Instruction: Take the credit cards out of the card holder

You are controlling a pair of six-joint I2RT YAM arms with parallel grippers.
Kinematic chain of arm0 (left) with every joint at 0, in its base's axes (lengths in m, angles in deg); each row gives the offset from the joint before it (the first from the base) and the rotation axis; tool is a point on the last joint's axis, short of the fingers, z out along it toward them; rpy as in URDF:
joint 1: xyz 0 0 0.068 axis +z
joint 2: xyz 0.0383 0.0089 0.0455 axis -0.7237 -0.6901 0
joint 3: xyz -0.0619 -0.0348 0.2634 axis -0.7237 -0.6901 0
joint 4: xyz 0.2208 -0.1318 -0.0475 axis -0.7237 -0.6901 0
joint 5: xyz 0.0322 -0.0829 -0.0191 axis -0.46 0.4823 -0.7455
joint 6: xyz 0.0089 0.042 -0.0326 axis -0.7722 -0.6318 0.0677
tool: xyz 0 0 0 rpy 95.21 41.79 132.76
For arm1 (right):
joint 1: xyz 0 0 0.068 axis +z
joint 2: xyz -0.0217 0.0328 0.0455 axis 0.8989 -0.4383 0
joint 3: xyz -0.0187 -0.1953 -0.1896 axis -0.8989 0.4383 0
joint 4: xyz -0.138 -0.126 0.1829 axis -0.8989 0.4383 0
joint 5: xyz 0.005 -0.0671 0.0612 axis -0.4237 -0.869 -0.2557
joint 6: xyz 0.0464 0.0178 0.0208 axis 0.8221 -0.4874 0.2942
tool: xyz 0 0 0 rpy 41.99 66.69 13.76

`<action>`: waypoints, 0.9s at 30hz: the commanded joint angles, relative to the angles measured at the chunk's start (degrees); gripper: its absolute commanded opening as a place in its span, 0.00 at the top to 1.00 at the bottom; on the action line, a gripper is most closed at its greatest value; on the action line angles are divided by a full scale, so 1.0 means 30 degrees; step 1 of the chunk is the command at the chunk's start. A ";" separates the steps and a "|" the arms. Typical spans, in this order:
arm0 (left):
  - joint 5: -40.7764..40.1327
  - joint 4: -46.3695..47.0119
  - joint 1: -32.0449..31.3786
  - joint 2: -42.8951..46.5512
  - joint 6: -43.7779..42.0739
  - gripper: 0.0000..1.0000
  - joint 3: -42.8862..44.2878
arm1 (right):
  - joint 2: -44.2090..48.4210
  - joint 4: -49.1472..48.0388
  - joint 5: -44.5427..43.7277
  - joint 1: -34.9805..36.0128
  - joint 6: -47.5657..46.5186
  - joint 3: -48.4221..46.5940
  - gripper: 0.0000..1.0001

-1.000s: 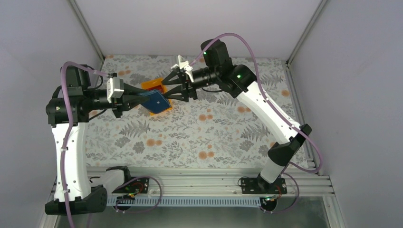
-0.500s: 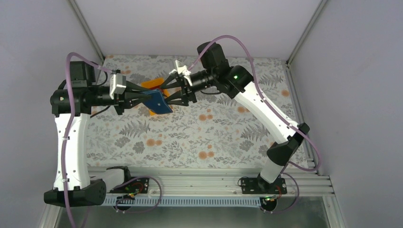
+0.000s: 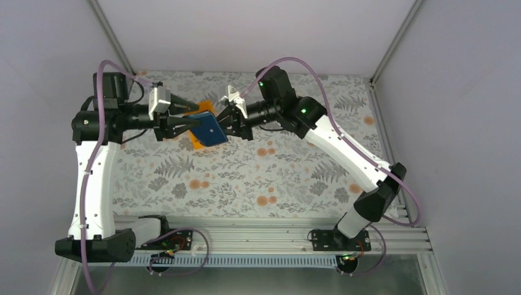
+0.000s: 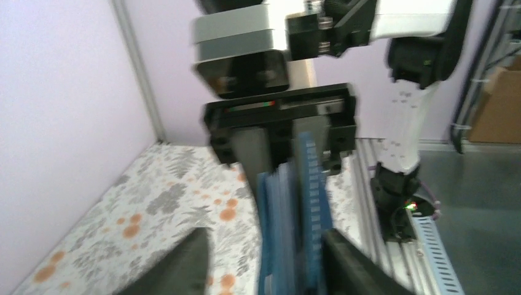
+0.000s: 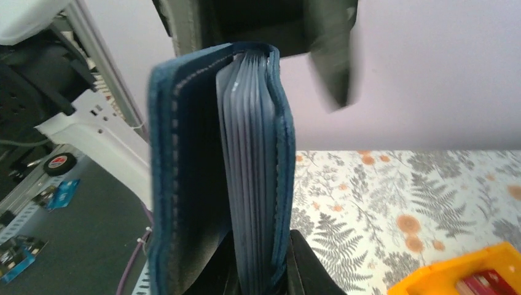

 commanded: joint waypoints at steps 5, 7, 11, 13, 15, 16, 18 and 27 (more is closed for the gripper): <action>-0.7799 0.7109 0.0048 -0.0047 0.7916 0.00 -0.0028 | 0.1019 -0.1809 -1.0396 0.0245 0.8592 0.0332 0.96; -0.9730 0.7817 0.0001 -0.0142 0.9263 0.00 -0.0344 | 0.0600 -0.1187 -1.4187 0.0511 1.0287 -0.0083 0.96; -1.0528 0.8024 -0.0400 -0.0268 1.0902 0.00 -0.1050 | 0.0070 -0.1422 -1.8942 0.1301 1.1005 -0.0104 0.96; -1.0500 0.8308 -0.0651 -0.0255 1.1774 0.00 -0.1445 | -0.0105 -0.1726 -2.0269 0.1645 1.1150 -0.0057 0.96; -1.0635 0.8753 -0.0998 -0.0233 1.2714 0.00 -0.1891 | -0.0116 -0.1936 -2.1039 0.1975 1.1212 -0.0200 0.96; -1.0866 0.9086 -0.1138 -0.0266 1.3211 0.00 -0.2149 | -0.0754 -0.2004 -2.1323 0.2164 1.1217 -0.0315 0.96; -1.1244 0.9660 -0.1392 -0.0492 1.4267 0.00 -0.2398 | -0.1268 -0.1899 -2.1626 0.2602 1.1218 -0.0689 0.96; -1.2520 1.0247 -0.2193 -0.1876 1.5904 0.00 -0.1604 | -0.2728 -0.1526 -2.1835 0.3650 1.0725 -0.2180 0.96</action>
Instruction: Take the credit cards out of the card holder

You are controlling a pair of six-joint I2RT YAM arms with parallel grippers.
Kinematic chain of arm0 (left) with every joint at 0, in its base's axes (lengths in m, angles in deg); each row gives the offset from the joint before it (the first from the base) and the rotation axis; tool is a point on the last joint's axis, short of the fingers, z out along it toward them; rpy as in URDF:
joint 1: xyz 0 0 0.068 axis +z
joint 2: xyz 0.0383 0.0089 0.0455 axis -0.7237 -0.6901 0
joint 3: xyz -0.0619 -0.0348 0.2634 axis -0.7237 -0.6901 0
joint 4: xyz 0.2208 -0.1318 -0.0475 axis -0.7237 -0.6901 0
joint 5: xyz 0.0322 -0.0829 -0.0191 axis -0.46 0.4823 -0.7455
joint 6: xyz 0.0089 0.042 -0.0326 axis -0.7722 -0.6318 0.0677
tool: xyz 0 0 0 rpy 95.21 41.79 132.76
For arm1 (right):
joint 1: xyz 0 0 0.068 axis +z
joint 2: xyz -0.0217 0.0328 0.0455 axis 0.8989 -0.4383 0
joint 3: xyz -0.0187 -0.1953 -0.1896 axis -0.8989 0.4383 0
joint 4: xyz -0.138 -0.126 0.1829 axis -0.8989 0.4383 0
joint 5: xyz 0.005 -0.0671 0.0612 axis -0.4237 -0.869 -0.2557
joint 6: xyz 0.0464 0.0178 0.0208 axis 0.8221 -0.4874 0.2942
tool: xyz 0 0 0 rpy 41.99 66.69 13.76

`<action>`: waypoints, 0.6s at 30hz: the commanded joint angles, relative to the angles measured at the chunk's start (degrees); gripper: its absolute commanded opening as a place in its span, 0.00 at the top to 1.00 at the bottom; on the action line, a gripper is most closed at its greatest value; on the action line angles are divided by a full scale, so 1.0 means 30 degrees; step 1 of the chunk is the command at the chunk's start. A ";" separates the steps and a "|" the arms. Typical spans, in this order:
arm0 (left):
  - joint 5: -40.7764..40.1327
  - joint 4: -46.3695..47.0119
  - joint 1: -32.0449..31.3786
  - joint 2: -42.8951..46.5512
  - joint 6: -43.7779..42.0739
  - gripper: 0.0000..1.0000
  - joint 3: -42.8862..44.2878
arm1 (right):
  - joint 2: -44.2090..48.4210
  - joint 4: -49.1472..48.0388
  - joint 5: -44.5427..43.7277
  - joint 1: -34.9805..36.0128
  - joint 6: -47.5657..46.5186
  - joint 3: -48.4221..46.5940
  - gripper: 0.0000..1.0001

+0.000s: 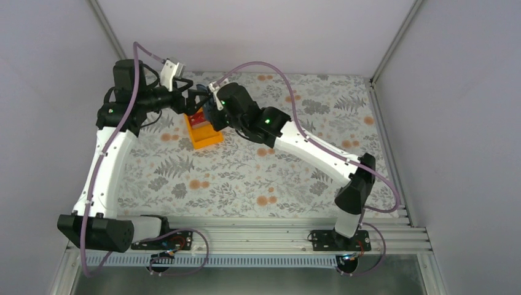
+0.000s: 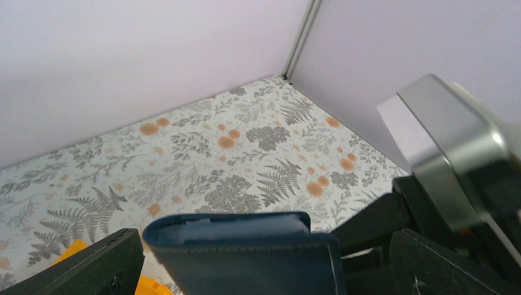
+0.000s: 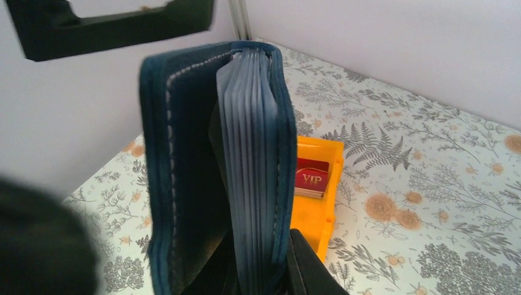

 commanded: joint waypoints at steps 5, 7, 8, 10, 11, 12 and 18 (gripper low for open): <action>-0.3883 0.0256 -0.0312 -0.0731 0.0758 0.00 0.0202 | 0.0262 -0.0503 -0.0574 0.0632 -0.0373 -0.1424 0.96; -0.4903 -0.0003 -0.0311 -0.0791 0.0283 0.00 0.0210 | 0.0601 -0.0623 -0.0538 0.0624 -0.0428 -0.1259 0.96; -0.5236 -0.0112 -0.0311 -0.0798 0.0046 0.00 0.0229 | 0.0822 -0.0764 -0.0443 0.0609 -0.0535 -0.1104 0.96; -0.5200 -0.0306 -0.0284 -0.0851 -0.0224 0.00 0.0368 | 0.1291 -0.1008 -0.0415 0.0576 -0.0656 -0.0726 0.96; -0.4991 -0.0425 -0.0279 -0.0827 -0.0266 0.00 0.0440 | 0.1527 -0.1123 -0.0376 0.0556 -0.0666 -0.0536 0.96; -0.4573 -0.0590 -0.0205 -0.0839 -0.0294 0.00 0.0525 | 0.1758 -0.1152 -0.0292 0.0491 -0.0674 -0.0391 0.96; -0.2358 -0.1307 0.0287 -0.0169 -0.1453 0.00 0.0286 | 0.2888 -0.1157 0.0412 -0.0097 -0.0804 0.0174 0.96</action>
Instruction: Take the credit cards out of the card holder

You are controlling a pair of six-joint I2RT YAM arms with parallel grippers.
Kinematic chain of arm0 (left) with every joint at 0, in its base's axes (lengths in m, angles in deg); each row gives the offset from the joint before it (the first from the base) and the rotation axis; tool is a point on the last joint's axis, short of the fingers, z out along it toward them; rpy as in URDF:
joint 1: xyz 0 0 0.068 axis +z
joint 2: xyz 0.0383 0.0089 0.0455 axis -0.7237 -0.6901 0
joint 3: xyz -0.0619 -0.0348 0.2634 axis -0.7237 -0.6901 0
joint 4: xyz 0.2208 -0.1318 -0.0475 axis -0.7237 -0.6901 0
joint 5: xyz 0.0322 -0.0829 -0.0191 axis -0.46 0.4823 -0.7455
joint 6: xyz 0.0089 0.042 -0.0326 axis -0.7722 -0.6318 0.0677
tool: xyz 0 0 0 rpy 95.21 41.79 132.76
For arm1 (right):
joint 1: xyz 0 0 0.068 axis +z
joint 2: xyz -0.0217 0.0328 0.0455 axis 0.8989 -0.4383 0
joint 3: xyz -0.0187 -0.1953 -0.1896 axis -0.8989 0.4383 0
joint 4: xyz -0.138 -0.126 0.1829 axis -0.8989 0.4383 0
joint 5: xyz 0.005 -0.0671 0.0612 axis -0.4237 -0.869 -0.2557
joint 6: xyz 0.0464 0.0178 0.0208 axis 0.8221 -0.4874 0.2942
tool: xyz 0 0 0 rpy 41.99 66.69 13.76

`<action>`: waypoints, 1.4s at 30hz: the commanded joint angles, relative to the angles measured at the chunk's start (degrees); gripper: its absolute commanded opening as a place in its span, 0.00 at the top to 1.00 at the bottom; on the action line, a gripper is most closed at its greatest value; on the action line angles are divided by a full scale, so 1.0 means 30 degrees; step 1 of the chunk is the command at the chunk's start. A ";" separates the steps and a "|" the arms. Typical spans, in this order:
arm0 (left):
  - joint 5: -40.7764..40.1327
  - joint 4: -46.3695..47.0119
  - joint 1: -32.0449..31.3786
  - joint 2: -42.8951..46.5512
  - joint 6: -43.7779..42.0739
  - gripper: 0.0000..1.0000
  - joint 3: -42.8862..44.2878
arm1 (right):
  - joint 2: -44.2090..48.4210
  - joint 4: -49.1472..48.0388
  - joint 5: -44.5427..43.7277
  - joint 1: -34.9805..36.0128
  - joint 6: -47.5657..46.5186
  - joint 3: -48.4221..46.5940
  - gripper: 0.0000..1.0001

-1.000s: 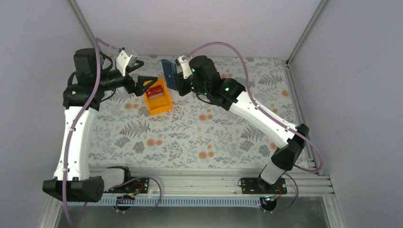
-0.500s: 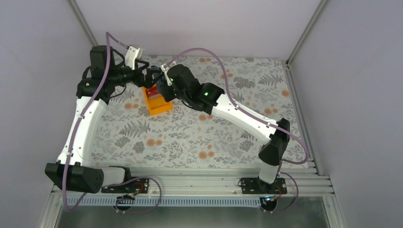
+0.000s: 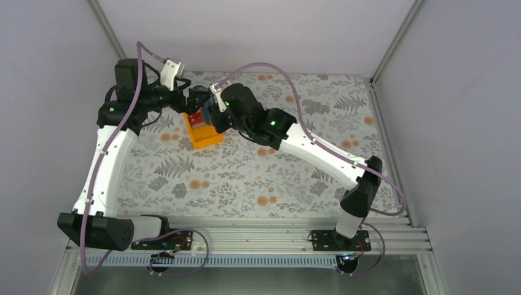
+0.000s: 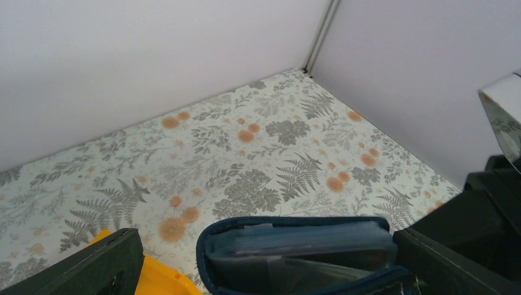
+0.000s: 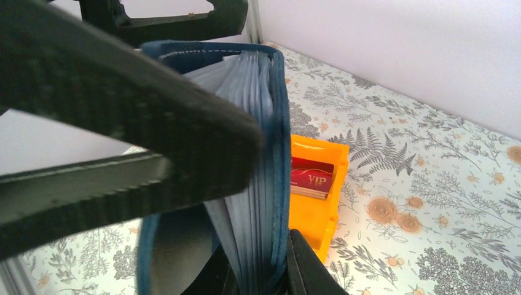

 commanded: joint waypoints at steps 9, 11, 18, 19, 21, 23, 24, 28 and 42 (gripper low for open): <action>0.0623 -0.1681 0.1509 0.1050 -0.2240 0.00 -0.0387 | 0.3265 -0.1467 0.2134 -0.1037 -0.0751 0.0473 0.96; 0.1168 -0.1632 0.1549 0.1513 -0.2550 0.00 -0.0801 | 0.3449 -0.1672 0.3285 -0.1265 -0.1146 0.0518 0.96; 0.2496 -0.1452 0.1541 0.1953 -0.3164 0.00 -0.1623 | 0.3480 -0.1787 0.7739 -0.1857 -0.2014 0.0631 0.96; 0.2882 -0.1579 0.1533 0.1907 -0.3354 0.00 -0.1547 | 0.3426 -0.1837 0.8528 -0.1935 -0.2073 0.0594 0.96; 0.3565 -0.1646 0.1513 0.1893 -0.3623 0.00 -0.1507 | 0.3259 -0.1944 1.0213 -0.2105 -0.2398 0.0471 0.96; 0.4108 -0.1535 0.1482 0.1943 -0.3658 0.06 -0.1563 | 0.3037 -0.1778 1.1395 -0.2238 -0.2763 0.0135 0.96; 0.4351 -0.1670 0.1467 0.1928 -0.3763 0.13 -0.1479 | 0.2968 -0.1657 1.1892 -0.2349 -0.2881 -0.0021 0.96; 0.5812 -0.2151 0.1478 0.2353 -0.4732 0.57 -0.1531 | 0.3265 -0.1789 1.4340 -0.2883 -0.3445 0.0397 0.94; 0.6294 -0.2770 0.1482 0.2809 -0.4929 0.98 -0.0909 | 0.5201 -0.2333 1.7552 -0.5065 -0.4575 0.2161 0.21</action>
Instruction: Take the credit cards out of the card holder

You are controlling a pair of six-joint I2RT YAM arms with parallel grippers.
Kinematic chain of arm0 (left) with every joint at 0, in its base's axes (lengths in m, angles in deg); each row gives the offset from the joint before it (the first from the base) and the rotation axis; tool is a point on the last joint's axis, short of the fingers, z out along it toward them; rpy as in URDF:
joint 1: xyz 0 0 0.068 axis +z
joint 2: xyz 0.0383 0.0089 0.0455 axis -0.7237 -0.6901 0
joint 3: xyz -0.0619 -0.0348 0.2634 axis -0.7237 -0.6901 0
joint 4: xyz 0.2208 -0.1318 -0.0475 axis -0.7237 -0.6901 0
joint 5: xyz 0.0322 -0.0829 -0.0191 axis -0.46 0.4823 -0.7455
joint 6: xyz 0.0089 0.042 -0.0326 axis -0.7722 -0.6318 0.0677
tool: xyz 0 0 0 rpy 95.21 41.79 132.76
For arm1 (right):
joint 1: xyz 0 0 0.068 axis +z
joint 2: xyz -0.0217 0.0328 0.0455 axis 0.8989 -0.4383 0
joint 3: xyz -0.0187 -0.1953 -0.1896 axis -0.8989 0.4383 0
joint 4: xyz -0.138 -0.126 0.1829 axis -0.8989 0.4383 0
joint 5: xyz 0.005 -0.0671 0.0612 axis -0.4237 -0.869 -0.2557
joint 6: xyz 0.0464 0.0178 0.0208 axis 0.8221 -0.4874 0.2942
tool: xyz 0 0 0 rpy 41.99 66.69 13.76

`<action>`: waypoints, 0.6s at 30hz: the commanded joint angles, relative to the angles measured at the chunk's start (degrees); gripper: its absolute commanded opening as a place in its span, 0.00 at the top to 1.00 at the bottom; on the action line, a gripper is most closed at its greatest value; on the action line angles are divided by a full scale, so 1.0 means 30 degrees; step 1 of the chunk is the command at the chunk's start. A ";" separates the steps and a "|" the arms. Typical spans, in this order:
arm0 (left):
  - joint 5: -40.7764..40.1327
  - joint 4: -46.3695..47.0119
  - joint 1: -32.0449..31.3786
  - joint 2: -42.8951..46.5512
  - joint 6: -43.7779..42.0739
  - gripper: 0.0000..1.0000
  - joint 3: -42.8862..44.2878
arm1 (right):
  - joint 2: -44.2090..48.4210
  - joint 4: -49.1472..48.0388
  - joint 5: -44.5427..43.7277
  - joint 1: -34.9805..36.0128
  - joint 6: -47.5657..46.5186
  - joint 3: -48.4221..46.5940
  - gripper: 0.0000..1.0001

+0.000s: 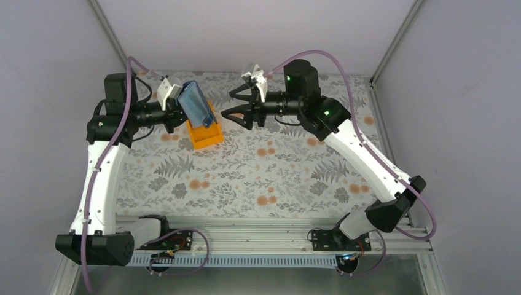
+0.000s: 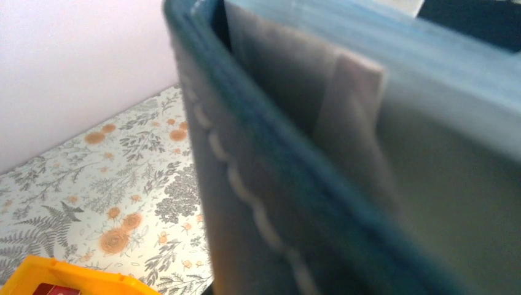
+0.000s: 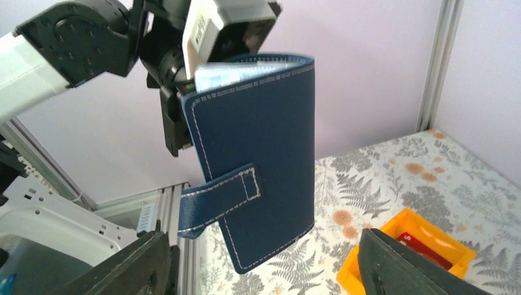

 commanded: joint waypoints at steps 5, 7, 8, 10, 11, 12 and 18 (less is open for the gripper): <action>-0.2248 0.0471 0.0042 0.0139 0.1425 0.98 0.1191 | -0.0456 -0.0829 -0.1277 0.1170 0.0660 -0.1730 0.00; -0.3725 0.0595 0.0045 0.0072 0.2010 0.98 0.1348 | -0.0131 -0.1734 -0.4656 0.2348 0.1449 -0.1547 0.00; -0.4426 0.0599 0.0042 0.0065 0.2179 0.98 0.1450 | -0.0012 -0.2304 -0.6124 0.2803 0.2060 -0.1313 0.00; -0.4797 0.0637 0.0044 0.0021 0.2490 0.98 0.1575 | 0.0019 -0.3029 -0.8897 0.3536 0.2986 -0.1051 0.00; -0.4839 0.0685 0.0046 0.0000 0.2619 0.98 0.1643 | -0.0085 -0.3323 -1.0166 0.3933 0.3208 -0.1046 0.00; -0.4872 0.0688 0.0046 -0.0025 0.2698 0.98 0.1685 | -0.0219 -0.3492 -1.1061 0.4316 0.3199 -0.1137 0.00; -0.5256 0.0768 0.0046 -0.0074 0.2859 0.98 0.1735 | -0.2511 -0.2258 -1.4924 0.6171 0.2306 -0.3915 0.00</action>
